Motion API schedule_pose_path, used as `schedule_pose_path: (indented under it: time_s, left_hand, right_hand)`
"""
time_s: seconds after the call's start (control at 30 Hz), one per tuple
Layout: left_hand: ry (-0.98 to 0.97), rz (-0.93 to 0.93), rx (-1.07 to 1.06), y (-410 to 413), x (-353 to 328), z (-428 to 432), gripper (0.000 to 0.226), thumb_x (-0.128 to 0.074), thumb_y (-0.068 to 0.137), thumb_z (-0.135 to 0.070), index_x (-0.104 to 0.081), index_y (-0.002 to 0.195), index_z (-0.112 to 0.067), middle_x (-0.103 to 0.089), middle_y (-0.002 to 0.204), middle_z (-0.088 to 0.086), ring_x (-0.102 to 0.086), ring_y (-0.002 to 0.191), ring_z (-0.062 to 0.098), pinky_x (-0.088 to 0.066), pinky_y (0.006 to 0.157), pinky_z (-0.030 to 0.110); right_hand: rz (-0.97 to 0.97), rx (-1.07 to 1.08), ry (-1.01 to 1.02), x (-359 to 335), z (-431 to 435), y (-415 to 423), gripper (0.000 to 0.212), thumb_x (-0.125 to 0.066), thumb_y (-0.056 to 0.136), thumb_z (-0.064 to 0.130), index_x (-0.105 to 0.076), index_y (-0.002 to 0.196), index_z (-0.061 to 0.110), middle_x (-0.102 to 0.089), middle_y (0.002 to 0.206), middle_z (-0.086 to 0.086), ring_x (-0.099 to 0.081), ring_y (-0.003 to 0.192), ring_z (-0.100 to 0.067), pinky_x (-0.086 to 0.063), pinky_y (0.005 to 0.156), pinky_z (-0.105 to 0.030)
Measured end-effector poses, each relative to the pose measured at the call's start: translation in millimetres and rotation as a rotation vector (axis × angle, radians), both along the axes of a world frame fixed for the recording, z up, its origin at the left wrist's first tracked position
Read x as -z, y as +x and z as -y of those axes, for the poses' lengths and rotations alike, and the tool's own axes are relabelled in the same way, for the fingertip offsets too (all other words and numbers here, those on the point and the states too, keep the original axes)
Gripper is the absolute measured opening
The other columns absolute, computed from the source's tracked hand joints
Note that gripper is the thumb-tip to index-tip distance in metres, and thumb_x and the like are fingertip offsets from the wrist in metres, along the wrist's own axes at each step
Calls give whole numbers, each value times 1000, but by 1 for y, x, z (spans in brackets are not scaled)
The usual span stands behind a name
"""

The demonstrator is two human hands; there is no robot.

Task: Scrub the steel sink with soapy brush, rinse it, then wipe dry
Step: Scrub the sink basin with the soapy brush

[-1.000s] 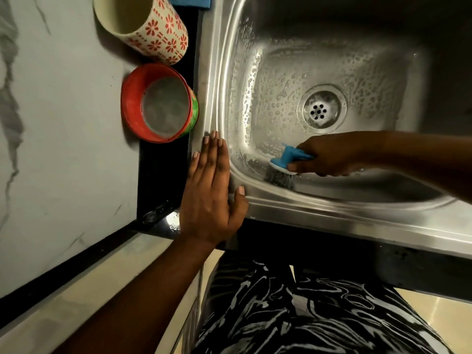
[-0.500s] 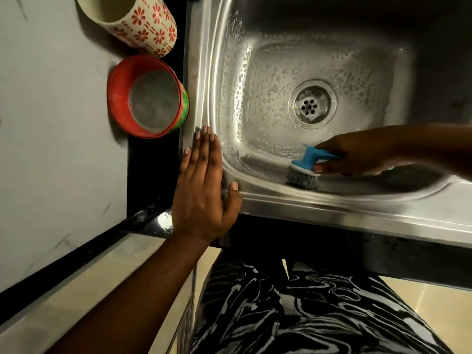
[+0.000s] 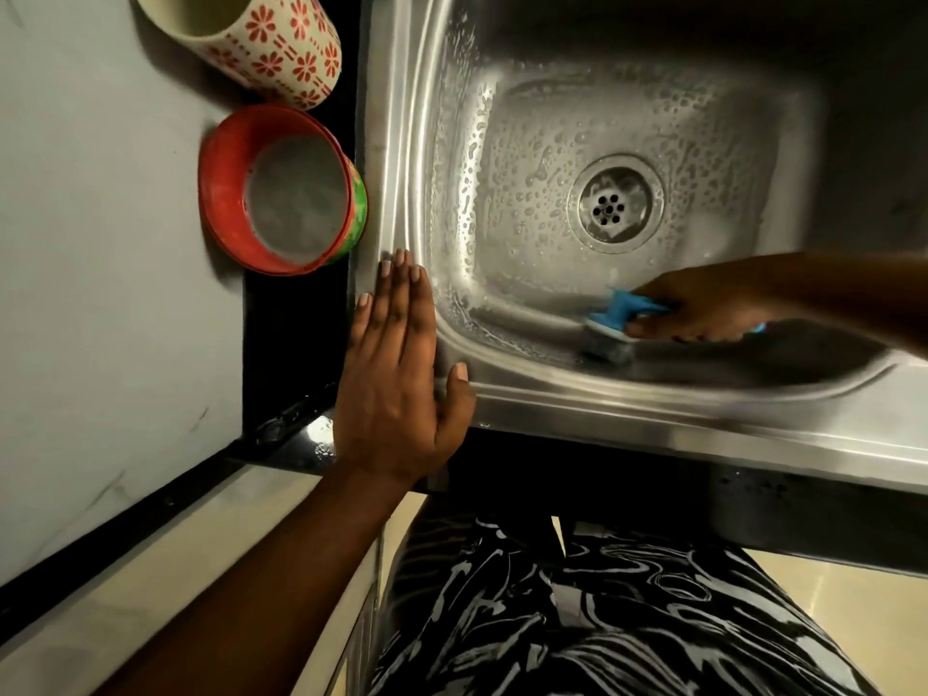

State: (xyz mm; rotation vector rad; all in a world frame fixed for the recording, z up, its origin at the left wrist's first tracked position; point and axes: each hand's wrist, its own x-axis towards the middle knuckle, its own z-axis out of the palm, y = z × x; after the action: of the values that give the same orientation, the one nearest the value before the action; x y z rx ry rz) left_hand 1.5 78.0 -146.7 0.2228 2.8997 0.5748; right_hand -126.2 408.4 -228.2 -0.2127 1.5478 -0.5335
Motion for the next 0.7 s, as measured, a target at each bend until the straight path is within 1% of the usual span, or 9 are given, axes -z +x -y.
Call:
schedule_pose_path:
  time_s: [0.1, 0.13, 0.2, 0.3, 0.4, 0.47, 0.53, 0.6, 0.7]
  left_hand:
    - [-6, 4, 3, 0, 1, 0, 84, -49, 97, -32, -18, 163, 8, -13, 174, 23, -9, 164, 32, -18, 129, 58]
    - [-7, 7, 2, 1, 1, 0, 84, -49, 97, -32, -17, 164, 8, -13, 174, 23, -9, 164, 32, -18, 130, 58]
    - [-8, 10, -1, 0, 1, 0, 84, -47, 97, -33, -17, 164, 8, -12, 174, 23, -8, 164, 32, -17, 130, 58]
    - [-7, 6, -7, 1, 1, -1, 83, -43, 97, -35, -18, 163, 8, -14, 174, 23, -10, 164, 31, -18, 130, 57]
    - [-3, -6, -4, 0, 1, 0, 82, -45, 97, -33, -19, 163, 9, -15, 173, 24, -11, 164, 33, -19, 129, 58]
    - [-6, -12, -3, 0, 1, 0, 83, -46, 96, -32, -20, 162, 9, -16, 173, 25, -12, 163, 33, -19, 129, 59]
    - [-4, -15, -2, 0, 1, 0, 83, -47, 96, -32, -20, 162, 10, -16, 173, 25, -12, 163, 34, -20, 128, 59]
    - [-1, -15, -3, -1, 2, 0, 82, -47, 97, -32, -21, 162, 10, -17, 173, 25, -12, 163, 34, -20, 128, 59]
    - [-7, -23, -5, -1, 1, 0, 82, -45, 97, -34, -21, 162, 10, -17, 173, 25, -12, 163, 34, -19, 129, 59]
  right_hand:
    - [-30, -29, -40, 2, 7, -2, 58, -60, 78, 79, -64, 106, 28, -63, 72, 0, -56, 58, -19, -49, 52, -31]
    - [-87, -53, -108, 8, 27, -6, 60, -59, 78, 80, -64, 107, 29, -67, 78, -1, -61, 64, -19, -53, 57, -28]
    - [-215, -110, -276, 24, 80, -15, 35, -57, 94, 60, -61, 104, 26, -66, 82, 0, -61, 67, -13, -51, 60, -22]
    - [-239, -56, -358, 35, 130, -27, 20, -54, 102, 48, -59, 102, 28, -67, 89, -8, -60, 70, -17, -53, 67, -36]
    - [-116, 17, -301, 31, 88, -9, 38, -55, 96, 58, -58, 100, 20, -63, 80, -12, -57, 60, -25, -52, 58, -41]
    - [-130, -28, -257, 14, 37, -2, 55, -53, 87, 70, -62, 105, 19, -69, 85, -9, -65, 69, -32, -57, 67, -46]
    - [-172, -151, -221, -4, -6, -1, 59, -50, 82, 71, -65, 112, 23, -72, 91, 0, -69, 83, -23, -57, 77, -38]
    - [-199, -209, -174, -11, -22, -2, 59, -49, 82, 70, -64, 116, 24, -71, 94, 3, -68, 86, -15, -56, 80, -34]
    - [-236, -132, -318, -12, 35, -8, 41, -51, 89, 60, -63, 107, 25, -70, 93, -1, -65, 81, -10, -51, 70, -19]
